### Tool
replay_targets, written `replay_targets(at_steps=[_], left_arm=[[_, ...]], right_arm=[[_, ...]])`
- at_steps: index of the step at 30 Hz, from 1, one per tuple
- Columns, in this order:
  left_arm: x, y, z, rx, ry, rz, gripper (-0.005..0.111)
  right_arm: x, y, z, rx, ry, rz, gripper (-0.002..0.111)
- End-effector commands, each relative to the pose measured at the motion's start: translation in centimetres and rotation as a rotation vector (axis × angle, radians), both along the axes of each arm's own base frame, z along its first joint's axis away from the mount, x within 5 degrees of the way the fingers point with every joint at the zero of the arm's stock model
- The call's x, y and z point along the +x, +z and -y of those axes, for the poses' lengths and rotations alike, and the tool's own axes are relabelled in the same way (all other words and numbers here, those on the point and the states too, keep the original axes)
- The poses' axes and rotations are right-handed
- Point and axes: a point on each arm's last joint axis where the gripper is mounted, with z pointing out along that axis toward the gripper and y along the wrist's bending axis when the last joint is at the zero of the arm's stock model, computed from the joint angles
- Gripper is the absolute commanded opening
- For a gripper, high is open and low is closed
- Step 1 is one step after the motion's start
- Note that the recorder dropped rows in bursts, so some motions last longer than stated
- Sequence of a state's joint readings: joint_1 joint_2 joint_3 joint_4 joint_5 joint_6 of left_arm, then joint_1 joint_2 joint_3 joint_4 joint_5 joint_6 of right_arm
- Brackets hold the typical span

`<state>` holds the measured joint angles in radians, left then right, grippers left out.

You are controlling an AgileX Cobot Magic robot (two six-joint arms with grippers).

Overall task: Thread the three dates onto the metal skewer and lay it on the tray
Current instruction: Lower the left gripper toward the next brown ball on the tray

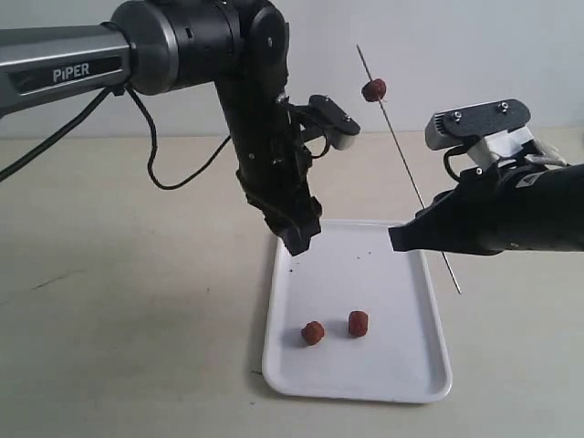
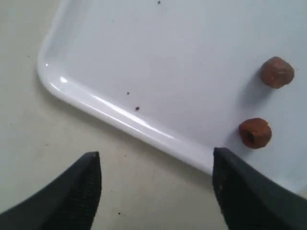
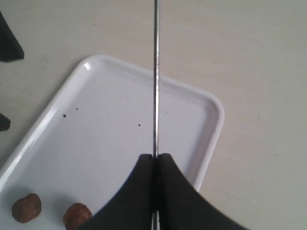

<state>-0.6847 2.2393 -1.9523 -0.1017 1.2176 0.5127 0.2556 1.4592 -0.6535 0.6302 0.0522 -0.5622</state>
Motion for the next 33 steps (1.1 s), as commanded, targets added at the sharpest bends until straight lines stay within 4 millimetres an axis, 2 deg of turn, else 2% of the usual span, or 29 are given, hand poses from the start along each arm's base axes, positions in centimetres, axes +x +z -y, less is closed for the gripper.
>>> replay_targets(at_steps=[1, 5, 12, 16, 21, 27, 33], left_arm=[[-0.6, -0.1, 0.1, -0.015, -0.004, -0.032, 0.064], [-1.7, 0.2, 1.6, -0.143, -0.117, -0.102, 0.064], [-3.7, 0.0, 3.4, -0.062, -0.558, 0.023, 0.064], [-4.6, -0.1, 4.3, -0.036, -0.714, 0.057, 0.064], [-5.2, -1.5, 5.1, -0.023, -0.772, 0.037, 0.064], [-5.2, -4.1, 5.5, -0.004, -0.774, -0.016, 0.064], [-5.2, -4.3, 5.5, -0.001, -0.777, -0.020, 0.064]], right_arm=[[-0.3, 0.8, 0.2, 0.009, -0.020, 0.047, 0.000], [-0.3, 0.7, 0.2, 0.013, -0.018, 0.036, 0.000], [-0.4, 0.5, 0.3, 0.005, -0.023, 0.040, 0.000], [-0.4, 0.5, 0.3, 0.004, -0.023, 0.040, 0.000], [-0.4, 0.5, 0.5, 0.018, -0.046, 0.038, 0.000], [-0.1, 0.5, 1.6, 0.030, -0.100, 0.039, 0.000], [0.2, 0.7, 2.2, 0.030, -0.135, 0.066, 0.000]])
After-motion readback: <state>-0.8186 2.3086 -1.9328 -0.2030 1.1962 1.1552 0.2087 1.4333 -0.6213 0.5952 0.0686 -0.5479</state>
